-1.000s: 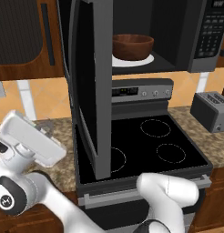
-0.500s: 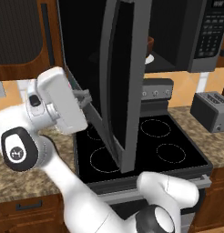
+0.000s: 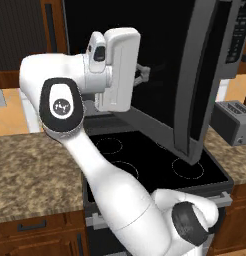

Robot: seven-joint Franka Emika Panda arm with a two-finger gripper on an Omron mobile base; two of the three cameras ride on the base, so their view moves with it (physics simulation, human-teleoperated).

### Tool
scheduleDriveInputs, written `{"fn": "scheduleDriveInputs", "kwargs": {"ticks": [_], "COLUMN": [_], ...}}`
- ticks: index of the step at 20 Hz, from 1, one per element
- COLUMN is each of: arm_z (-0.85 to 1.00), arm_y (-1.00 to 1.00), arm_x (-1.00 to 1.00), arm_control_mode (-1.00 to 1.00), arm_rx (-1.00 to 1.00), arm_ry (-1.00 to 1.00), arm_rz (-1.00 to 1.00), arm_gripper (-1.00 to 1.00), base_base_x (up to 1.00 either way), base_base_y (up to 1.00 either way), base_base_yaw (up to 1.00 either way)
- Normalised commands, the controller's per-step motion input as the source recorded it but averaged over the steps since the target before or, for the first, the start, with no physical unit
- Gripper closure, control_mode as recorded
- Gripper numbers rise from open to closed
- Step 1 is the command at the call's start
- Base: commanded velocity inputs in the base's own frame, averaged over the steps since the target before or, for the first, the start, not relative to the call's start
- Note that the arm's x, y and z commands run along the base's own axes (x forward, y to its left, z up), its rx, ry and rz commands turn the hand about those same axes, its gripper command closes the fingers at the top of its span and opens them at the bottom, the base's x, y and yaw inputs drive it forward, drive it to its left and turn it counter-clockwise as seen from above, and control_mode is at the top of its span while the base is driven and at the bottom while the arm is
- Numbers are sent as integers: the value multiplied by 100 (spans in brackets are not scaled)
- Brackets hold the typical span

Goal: Open the microwave, place the bowl with waffle inside the microwave, then close the microwave door and turn it on.

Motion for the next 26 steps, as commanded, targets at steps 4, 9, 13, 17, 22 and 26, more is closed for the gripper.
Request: {"fn": "scheduleDriveInputs", "kwargs": {"ticks": [4,9,13,17,22,26], "arm_z": [15,-1,-16,-12,-2,-8], "arm_y": [-89,-51,-24,-22,-35,-49], "arm_x": [41,84,87,89,100,100], "arm_control_mode": [-100,-100,-100,-100,-100,-100], "arm_rx": [12,9,7,10,16,17], "arm_ry": [34,27,16,6,0,0], "arm_rz": [28,48,65,69,65,58], "arm_gripper": [100,100,100,100,100,100], "base_base_x": [0,0,0,0,0,0], "base_base_y": [0,0,0,0,0,0], "base_base_yaw": [0,0,0,0,0,0]}}
